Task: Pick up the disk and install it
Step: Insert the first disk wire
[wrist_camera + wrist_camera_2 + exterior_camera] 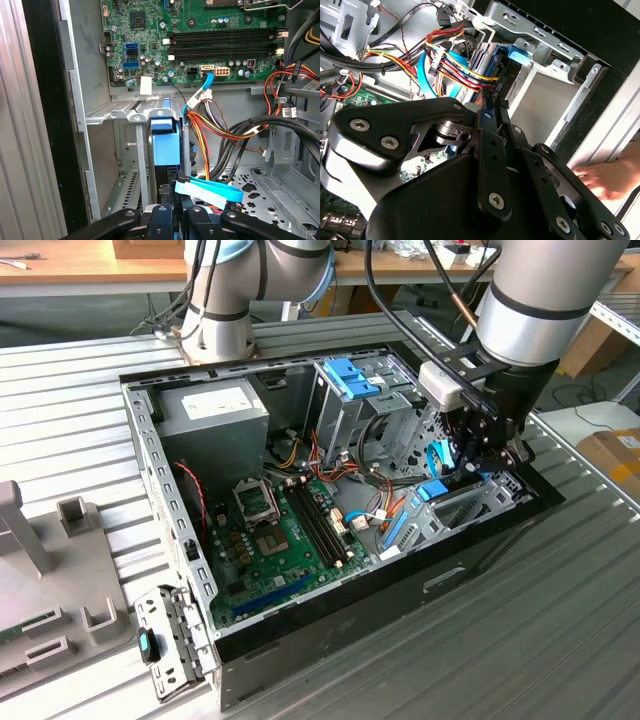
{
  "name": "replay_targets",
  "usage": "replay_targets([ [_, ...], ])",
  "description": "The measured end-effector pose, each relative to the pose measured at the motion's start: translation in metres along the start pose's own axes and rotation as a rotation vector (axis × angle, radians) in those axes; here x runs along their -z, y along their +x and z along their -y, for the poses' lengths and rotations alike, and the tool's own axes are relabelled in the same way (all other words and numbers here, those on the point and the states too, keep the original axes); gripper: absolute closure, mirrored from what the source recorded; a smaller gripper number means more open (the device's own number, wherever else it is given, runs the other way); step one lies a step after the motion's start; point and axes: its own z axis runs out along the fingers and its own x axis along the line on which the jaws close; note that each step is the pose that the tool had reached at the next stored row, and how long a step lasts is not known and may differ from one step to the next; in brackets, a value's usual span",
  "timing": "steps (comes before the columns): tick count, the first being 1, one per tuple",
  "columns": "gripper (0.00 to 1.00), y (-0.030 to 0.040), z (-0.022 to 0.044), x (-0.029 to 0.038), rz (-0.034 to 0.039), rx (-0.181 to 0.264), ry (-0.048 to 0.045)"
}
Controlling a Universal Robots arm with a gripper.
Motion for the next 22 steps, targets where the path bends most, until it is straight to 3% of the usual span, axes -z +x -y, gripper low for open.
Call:
replay_targets([
  [3, 0.83, -0.0001, 0.0007, -0.0001, -0.0001, 0.000, -0.0010],
  [4, 0.83, -0.0009, 0.0024, -0.0004, -0.0019, 0.001, -0.0054],
  [5, 0.83, -0.0016, 0.0030, -0.0005, -0.0049, 0.002, -0.0074],
  [6, 0.83, -0.0035, 0.0041, -0.0009, -0.0134, 0.011, -0.0118],
  [7, 0.83, -0.0038, 0.0049, -0.0011, -0.0128, 0.014, -0.0118],
  [9, 0.83, -0.0047, 0.0053, -0.0024, -0.0020, 0.063, -0.0098],
  [22, 0.83, -0.0004, 0.0053, -0.0036, 0.0036, 0.091, -0.0086],
])
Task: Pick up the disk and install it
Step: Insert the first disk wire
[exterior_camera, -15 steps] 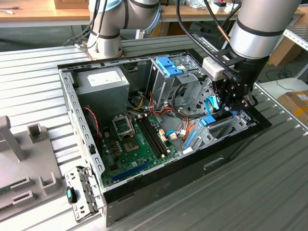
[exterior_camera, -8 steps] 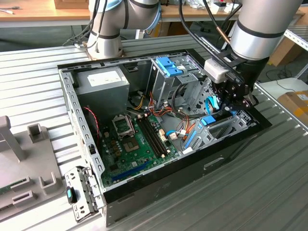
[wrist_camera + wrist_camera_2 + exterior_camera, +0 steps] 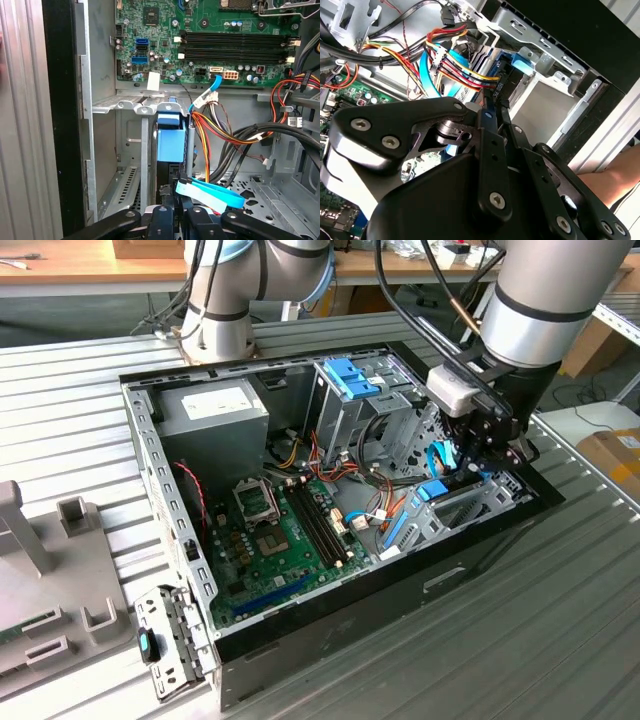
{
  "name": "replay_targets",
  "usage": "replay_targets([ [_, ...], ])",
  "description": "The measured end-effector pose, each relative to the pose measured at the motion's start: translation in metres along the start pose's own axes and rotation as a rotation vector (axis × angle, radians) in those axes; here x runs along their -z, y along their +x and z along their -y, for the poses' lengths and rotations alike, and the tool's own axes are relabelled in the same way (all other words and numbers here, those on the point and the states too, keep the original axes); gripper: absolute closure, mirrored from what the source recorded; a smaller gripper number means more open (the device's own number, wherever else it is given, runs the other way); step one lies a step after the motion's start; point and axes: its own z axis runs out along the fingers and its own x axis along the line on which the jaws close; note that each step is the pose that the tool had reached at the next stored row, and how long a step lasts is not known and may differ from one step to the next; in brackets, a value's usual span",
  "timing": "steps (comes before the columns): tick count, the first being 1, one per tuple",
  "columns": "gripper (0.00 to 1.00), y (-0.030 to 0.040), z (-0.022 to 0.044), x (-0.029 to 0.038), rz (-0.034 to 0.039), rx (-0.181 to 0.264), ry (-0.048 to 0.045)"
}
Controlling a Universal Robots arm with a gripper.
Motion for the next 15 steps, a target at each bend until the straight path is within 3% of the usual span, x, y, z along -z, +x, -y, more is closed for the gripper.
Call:
replay_targets([
  [8, 0.83, 0.0000, -0.0006, -0.0026, -0.0029, -0.014, -0.0007],
  [15, 0.83, 0.0001, -0.0002, 0.0010, -0.0037, -0.019, -0.0008],
])
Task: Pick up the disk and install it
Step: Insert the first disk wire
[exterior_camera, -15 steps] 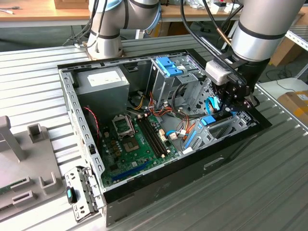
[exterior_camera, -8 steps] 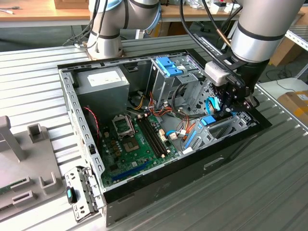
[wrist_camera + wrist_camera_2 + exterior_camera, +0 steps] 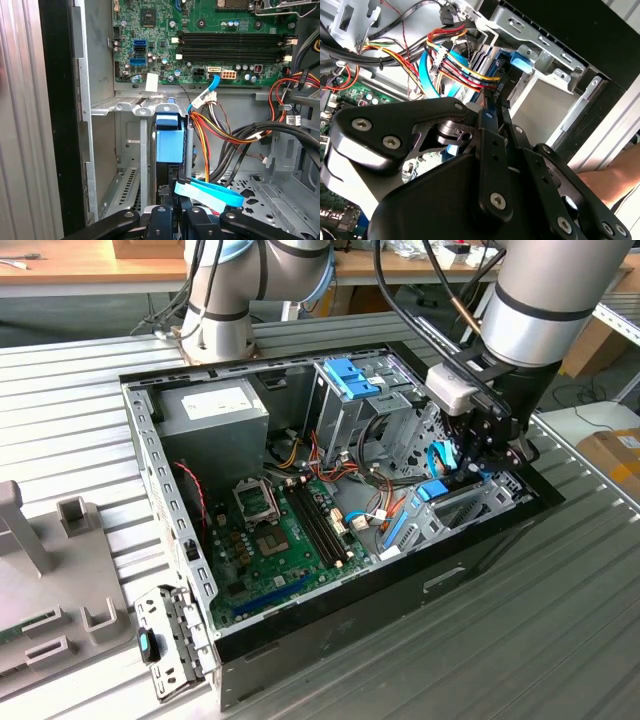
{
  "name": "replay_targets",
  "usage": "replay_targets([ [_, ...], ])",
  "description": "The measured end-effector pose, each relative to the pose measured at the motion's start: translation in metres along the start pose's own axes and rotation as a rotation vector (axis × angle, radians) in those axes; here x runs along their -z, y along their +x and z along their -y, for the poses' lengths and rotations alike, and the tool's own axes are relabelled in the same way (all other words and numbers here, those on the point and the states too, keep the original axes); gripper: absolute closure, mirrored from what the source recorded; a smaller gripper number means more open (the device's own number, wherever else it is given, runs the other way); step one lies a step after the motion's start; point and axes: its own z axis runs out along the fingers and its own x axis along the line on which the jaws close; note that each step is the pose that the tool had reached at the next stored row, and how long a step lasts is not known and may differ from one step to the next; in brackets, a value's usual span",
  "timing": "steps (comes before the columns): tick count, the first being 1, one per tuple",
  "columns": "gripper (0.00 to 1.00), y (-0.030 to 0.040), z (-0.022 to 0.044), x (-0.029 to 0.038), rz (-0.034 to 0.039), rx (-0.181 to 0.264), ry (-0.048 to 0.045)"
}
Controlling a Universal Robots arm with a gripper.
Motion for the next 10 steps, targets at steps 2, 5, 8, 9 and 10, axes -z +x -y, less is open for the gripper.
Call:
replay_targets([
  [2, 0.83, 0.0000, -0.0002, 0.0001, -0.0055, -0.027, -0.0013],
  [5, 0.83, -0.0009, -0.0008, 0.0002, -0.0062, -0.031, -0.0016],
  [8, 0.83, -0.0023, -0.0008, 0.0003, -0.0055, -0.031, -0.0016],
  [9, 0.83, -0.0025, -0.0008, 0.0002, -0.0054, -0.031, -0.0016],
  [10, 0.83, -0.0025, -0.0008, 0.0002, -0.0054, -0.031, -0.0016],
])
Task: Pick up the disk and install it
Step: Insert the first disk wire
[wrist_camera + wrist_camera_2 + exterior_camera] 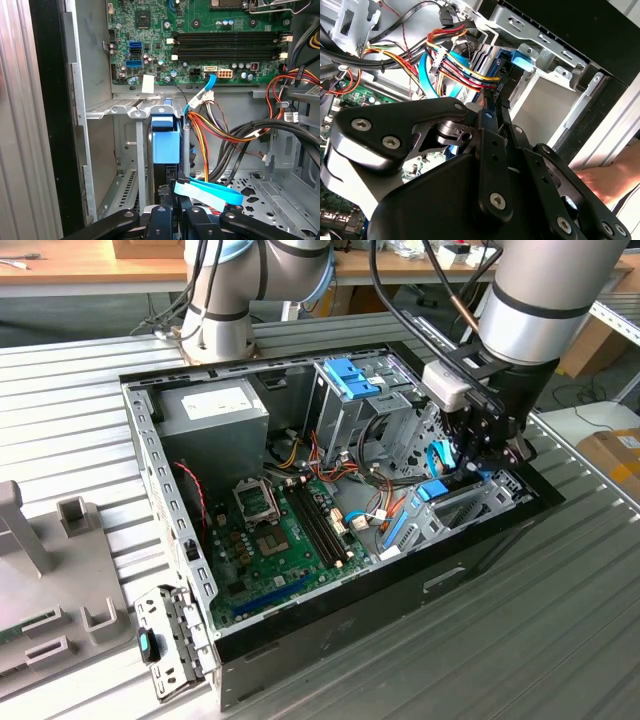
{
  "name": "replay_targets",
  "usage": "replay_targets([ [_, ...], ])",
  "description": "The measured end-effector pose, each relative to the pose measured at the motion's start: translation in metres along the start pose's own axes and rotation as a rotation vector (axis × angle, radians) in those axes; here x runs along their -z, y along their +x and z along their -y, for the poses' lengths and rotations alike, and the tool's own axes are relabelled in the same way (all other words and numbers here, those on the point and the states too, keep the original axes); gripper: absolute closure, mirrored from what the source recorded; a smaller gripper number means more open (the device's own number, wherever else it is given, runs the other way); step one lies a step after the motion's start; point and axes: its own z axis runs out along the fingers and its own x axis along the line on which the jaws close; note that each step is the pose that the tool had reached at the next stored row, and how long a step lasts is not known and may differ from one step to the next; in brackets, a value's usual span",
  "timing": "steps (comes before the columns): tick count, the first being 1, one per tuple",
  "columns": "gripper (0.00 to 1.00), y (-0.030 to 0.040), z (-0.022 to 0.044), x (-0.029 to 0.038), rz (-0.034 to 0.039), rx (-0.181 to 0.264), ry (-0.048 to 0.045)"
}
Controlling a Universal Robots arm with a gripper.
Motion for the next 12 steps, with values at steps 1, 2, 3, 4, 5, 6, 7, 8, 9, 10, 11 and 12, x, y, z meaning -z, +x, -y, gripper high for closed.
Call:
replay_targets([
  [1, 0.83, -0.0001, 0.0005, -0.0001, -0.0001, 0.000, 0.0000],
  [2, 0.83, -0.0002, 0.0010, -0.0002, -0.0002, 0.000, 0.0000],
  [3, 0.83, -0.0003, 0.0022, -0.0004, -0.0002, 0.000, 0.0000],
  [4, 0.83, -0.0002, 0.0022, -0.0005, -0.0002, 0.000, 0.0000],
  [5, 0.83, -0.0002, 0.0022, -0.0006, -0.0002, 0.000, 0.0000],
  [6, 0.83, -0.0002, 0.0019, -0.0006, -0.0001, 0.000, 0.0000],
  [7, 0.83, -0.0002, 0.0013, -0.0006, 0.0001, 0.000, 0.0000],
  [8, 0.83, -0.0003, 0.0012, -0.0009, 0.0001, 0.000, 0.0000],
  [9, 0.83, -0.0003, 0.0010, -0.0018, 0.0002, 0.000, 0.0001],
  [10, 0.83, -0.0003, 0.0009, -0.0024, -0.0003, 0.000, 0.0000],
  [11, 0.83, -0.0003, 0.0008, -0.0028, -0.0005, 0.000, 0.0000],
  [12, 0.83, -0.0003, 0.0008, -0.0029, -0.0004, 0.000, 0.0000],
])
